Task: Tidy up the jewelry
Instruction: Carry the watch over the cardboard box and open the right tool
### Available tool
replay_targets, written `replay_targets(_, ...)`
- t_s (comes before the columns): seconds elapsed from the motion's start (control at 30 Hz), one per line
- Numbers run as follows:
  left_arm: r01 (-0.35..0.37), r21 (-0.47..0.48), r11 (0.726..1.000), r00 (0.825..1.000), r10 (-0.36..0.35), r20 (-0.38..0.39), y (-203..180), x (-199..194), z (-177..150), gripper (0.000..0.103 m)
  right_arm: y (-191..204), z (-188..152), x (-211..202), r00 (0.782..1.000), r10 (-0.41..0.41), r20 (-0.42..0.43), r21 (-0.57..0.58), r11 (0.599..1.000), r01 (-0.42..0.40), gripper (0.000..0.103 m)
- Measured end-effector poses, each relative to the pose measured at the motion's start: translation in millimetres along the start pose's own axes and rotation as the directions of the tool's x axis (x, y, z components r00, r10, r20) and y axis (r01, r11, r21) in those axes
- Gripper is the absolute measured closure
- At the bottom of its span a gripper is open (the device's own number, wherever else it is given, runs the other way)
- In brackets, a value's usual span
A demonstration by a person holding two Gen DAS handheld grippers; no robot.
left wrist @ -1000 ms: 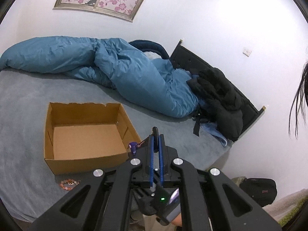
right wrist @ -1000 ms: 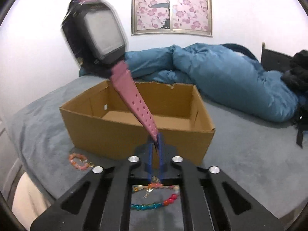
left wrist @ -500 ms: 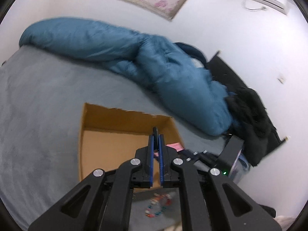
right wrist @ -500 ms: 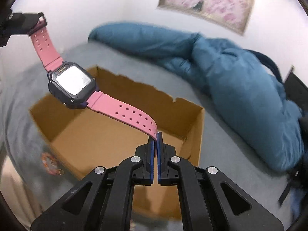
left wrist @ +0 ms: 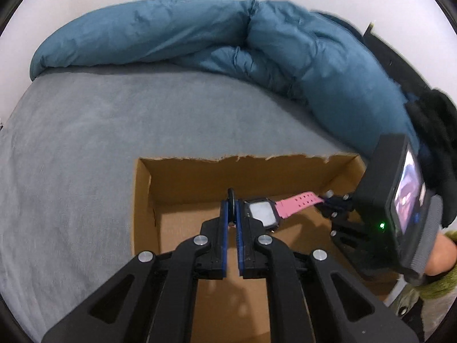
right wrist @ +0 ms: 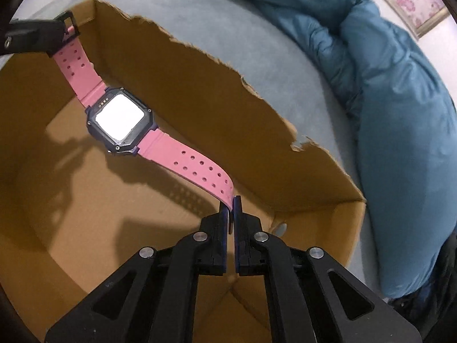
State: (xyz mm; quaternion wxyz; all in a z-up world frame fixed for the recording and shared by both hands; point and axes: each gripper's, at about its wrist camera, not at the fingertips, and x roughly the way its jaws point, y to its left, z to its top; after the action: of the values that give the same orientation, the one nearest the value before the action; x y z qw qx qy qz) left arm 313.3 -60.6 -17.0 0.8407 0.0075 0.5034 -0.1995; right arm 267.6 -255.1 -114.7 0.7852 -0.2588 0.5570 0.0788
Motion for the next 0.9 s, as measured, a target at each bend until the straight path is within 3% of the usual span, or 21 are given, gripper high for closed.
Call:
replay_targets(0.1,-0.008,0.015,1.000,1.000,0.008,-0.010,-1.6,8.1,-1.6,0.094,-2.5,4.3,9.8,0.999,0.023,-0.025,0.002,1.000,-0.023,0.090)
replay_targets(0.17,-0.040,0.032,0.999,0.999,0.040,-0.003,-3.4,9.4,-1.8,0.093,-0.4,3.7,9.7,0.999,-0.014,-0.035,-0.008,1.000,0.014,0.083)
replay_targets(0.23,-0.032,0.020,0.999,0.999,0.032,0.013,-1.7,5.5,-1.9,0.089,-1.8,2.1,6.2,1.000,-0.012,-0.023,0.000,1.000,0.012,0.063)
replay_targets(0.3,-0.039,0.005,0.999,0.999,0.039,0.032,0.1,-2.0,-3.7,0.084,-5.8,2.7,0.1,1.000,-0.013,0.000,0.018,1.000,0.013,0.053)
replay_targets(0.47,-0.064,0.014,0.998,0.995,0.063,0.078,-2.1,-22.6,-4.3,0.080,-23.4,-2.3,-20.1,0.999,0.004,0.048,0.100,0.995,-0.009,0.050)
replay_targets(0.57,-0.067,0.028,0.997,0.990,0.063,0.124,-5.1,-46.7,-11.4,0.074,-36.9,-11.3,-45.7,0.992,0.026,0.120,0.204,0.978,-0.050,0.049)
replay_targets(0.7,-0.081,0.063,0.995,0.980,0.068,0.187,-11.8,-79.3,-25.1,0.063,-49.2,-40.8,-93.0,0.960,0.058,0.274,0.384,0.908,-0.164,0.044)
replay_targets(0.8,-0.073,0.079,0.994,0.974,0.054,0.219,-15.0,-106.8,-42.4,0.051,-40.8,-64.6,-119.0,0.935,0.041,0.353,0.443,0.873,-0.205,0.029)
replay_targets(0.9,-0.084,0.100,0.991,0.969,0.058,0.242,-19.5,-131.0,-60.3,0.044,-25.8,-87.7,-137.8,0.914,0.020,0.405,0.475,0.849,-0.229,0.026)
